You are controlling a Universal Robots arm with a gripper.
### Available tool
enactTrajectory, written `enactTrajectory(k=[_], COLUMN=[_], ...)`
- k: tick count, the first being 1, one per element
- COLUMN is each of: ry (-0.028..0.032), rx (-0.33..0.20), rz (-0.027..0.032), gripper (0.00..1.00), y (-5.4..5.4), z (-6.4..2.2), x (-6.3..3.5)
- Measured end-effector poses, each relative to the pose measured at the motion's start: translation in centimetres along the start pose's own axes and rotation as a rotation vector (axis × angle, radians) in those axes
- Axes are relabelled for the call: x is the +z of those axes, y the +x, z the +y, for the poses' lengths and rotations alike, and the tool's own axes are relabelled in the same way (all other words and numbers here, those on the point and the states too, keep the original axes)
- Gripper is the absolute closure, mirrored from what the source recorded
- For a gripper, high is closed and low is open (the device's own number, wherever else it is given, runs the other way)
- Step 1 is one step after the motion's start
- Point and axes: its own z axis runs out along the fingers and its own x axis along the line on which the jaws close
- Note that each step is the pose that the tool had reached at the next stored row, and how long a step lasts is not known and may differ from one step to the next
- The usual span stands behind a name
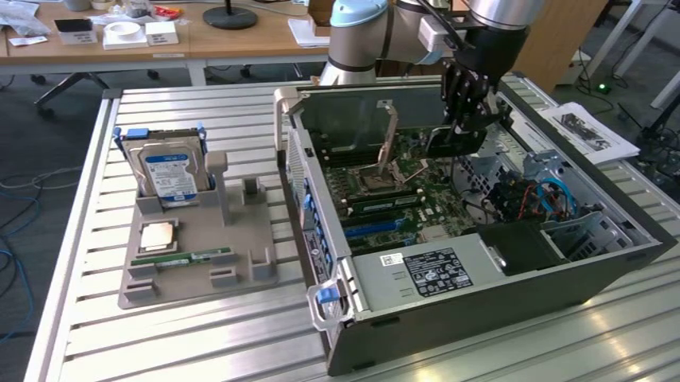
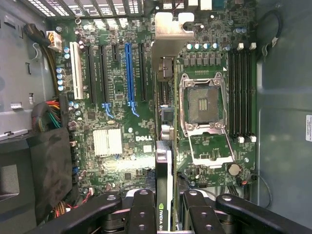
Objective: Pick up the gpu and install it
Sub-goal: 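Insert the gpu into the slot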
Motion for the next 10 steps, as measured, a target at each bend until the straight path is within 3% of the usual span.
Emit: enactTrajectory(k=[10], ry=[0.0001], rx=[0.0], rz=[0.0], gripper=[0.73], y=[0.01], z=[0.14], x=[0.0])
